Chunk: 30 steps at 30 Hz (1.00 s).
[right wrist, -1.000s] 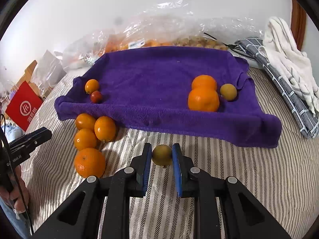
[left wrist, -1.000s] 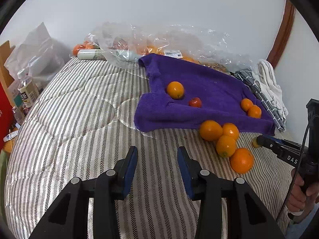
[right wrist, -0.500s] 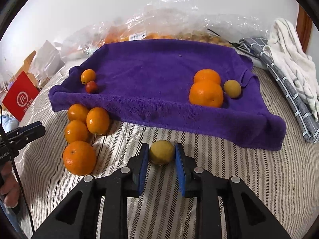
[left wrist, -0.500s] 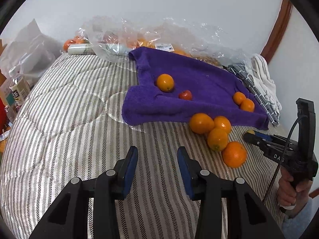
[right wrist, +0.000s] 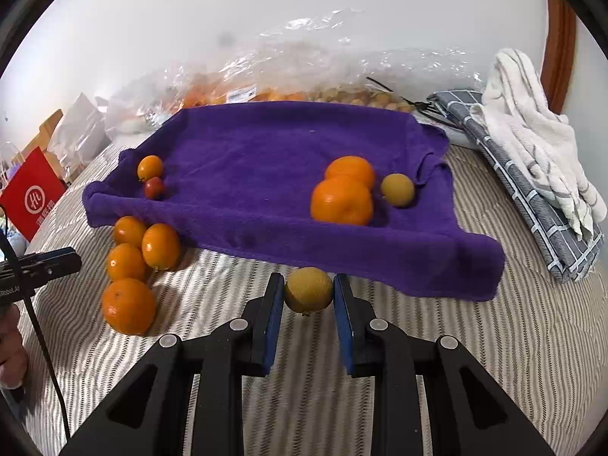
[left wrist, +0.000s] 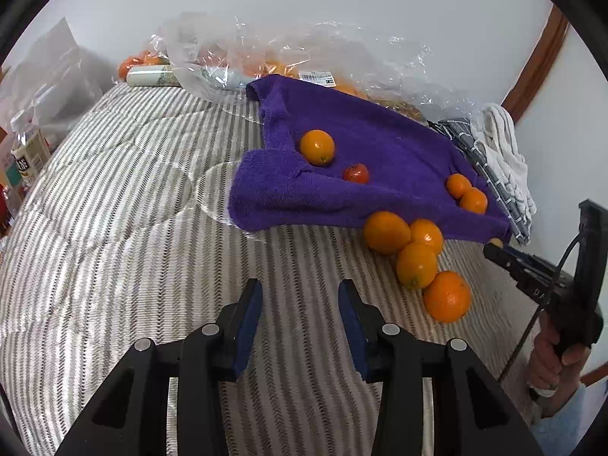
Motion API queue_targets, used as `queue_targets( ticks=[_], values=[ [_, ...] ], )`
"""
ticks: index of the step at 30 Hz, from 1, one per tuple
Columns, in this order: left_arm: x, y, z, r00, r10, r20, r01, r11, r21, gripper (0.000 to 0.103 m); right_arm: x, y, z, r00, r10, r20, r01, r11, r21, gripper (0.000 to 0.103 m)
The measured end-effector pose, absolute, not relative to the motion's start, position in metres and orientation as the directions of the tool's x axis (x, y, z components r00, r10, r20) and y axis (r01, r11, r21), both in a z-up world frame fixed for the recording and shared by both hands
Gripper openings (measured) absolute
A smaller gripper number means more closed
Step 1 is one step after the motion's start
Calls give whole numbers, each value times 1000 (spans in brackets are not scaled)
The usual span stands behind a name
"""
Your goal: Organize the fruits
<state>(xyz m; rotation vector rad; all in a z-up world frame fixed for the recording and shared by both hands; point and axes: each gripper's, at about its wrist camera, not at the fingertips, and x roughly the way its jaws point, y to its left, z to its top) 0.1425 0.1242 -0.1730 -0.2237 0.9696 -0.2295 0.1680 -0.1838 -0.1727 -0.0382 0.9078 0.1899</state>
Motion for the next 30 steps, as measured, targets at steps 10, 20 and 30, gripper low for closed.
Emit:
queue_targets(
  ticks=[10, 20, 30],
  values=[
    [157, 85, -148, 464, -384, -798, 180, 923, -339, 58, 173, -201, -178, 591, 162, -790, -140, 985, 97, 26],
    [176, 67, -161, 410, -404, -818, 159, 914, -372, 58, 174, -200, -179, 586, 172, -792, -139, 984, 111, 26],
    [183, 62, -170, 428, -430, -795, 159, 902, -402, 56, 175, -201, -181, 576, 186, -796, -142, 982, 127, 26]
  ],
)
